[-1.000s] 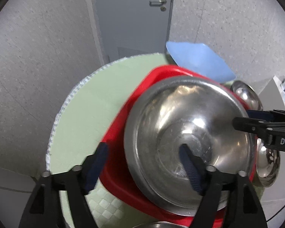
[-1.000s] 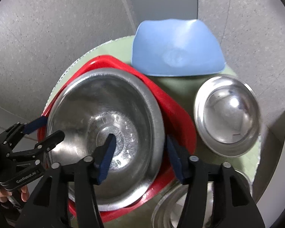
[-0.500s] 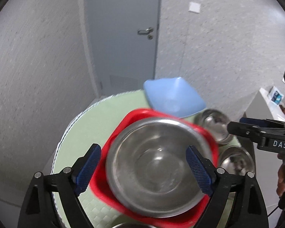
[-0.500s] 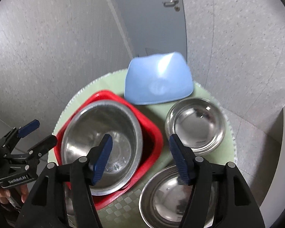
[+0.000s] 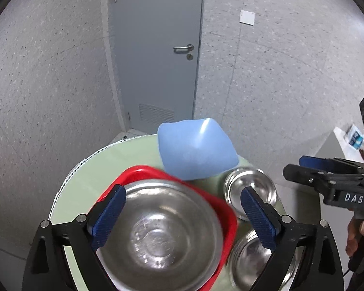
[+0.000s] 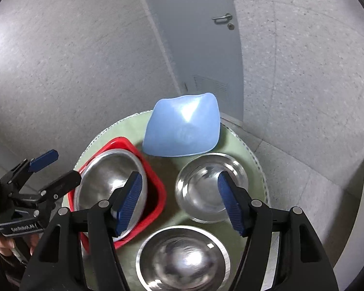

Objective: Organize plates and bowls
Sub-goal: 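Move both grippers to the light blue plastic bowl, then close both grippers on the light blue bowl rim and lift it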

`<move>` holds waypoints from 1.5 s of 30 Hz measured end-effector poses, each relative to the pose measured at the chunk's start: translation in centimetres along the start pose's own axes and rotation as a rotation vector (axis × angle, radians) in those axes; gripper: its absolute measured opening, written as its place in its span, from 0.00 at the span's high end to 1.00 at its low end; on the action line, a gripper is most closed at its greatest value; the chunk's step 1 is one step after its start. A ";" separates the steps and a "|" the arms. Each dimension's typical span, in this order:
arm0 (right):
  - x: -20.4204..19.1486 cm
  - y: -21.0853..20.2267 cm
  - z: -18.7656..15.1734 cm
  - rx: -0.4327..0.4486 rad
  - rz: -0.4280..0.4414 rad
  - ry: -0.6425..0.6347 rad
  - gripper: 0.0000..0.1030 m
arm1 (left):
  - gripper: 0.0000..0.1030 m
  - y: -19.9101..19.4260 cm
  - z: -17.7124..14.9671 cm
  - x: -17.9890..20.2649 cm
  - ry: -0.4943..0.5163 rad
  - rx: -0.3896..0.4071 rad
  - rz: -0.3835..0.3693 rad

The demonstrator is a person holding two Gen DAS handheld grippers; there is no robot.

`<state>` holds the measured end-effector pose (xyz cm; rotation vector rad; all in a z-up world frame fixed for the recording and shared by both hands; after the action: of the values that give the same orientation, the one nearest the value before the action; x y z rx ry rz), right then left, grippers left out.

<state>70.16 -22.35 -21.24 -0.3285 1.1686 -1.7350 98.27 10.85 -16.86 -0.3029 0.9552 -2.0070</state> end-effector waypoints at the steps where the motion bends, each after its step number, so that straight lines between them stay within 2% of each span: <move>1: 0.5 0.3 0.5 -0.007 0.005 -0.009 0.35 | 0.09 0.5 0.4 0.2 -0.005 -0.004 0.013; 5: 2.1 1.7 2.4 -0.035 0.024 -0.033 0.35 | 0.09 3.2 2.8 1.4 -0.020 -0.026 0.031; 12: 4.0 5.7 5.7 -0.078 0.046 -0.041 0.35 | 0.06 9.5 6.0 0.7 -0.032 -0.108 0.059; 23: 6.1 15.3 7.3 -0.222 0.046 0.013 0.35 | 0.06 22.8 8.6 -3.1 -0.088 -0.277 -0.004; 27: 6.4 18.0 7.5 -0.264 0.039 0.029 0.35 | 0.11 27.4 9.1 -4.7 -0.125 -0.345 -0.011; 29: 6.3 19.2 7.4 -0.288 0.037 0.028 0.35 | 0.16 29.1 9.4 -5.1 -0.137 -0.366 -0.023; 32: 6.1 20.3 7.3 -0.317 0.041 0.026 0.36 | 0.33 32.1 9.5 -5.9 -0.168 -0.419 -0.070; 34: 6.1 21.2 7.2 -0.338 0.044 0.030 0.40 | 0.47 33.9 9.9 -6.2 -0.170 -0.445 -0.107; 35: 6.1 21.5 7.1 -0.347 0.047 0.032 0.41 | 0.57 34.6 10.0 -6.3 -0.164 -0.451 -0.117; 37: 6.0 22.0 7.0 -0.361 0.057 0.036 0.46 | 0.69 36.1 10.3 -6.7 -0.165 -0.469 -0.126; 41: 5.7 22.2 6.9 -0.371 0.077 0.042 0.56 | 0.73 37.9 11.1 -7.7 -0.175 -0.465 -0.126; 43: 5.8 22.4 6.8 -0.375 0.079 0.038 0.68 | 0.74 38.3 11.5 -7.8 -0.171 -0.458 -0.124; 45: 5.8 22.5 6.8 -0.379 0.086 0.044 0.75 | 0.75 38.7 11.4 -7.8 -0.170 -0.451 -0.121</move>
<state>84.69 -32.25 -37.96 -0.4612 1.5228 -1.4475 132.35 -1.48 -36.09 -0.7815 1.2979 -1.8184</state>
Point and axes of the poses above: each gripper's, at about its wrist camera, not at the fingertips, and y roughly the way its jaws point, x to its right, z to its top, the point moved 5 cm from there along y, roughly the way its jaws point, and after that the axes turned 15 degrees about y, right-handed, at the moved point
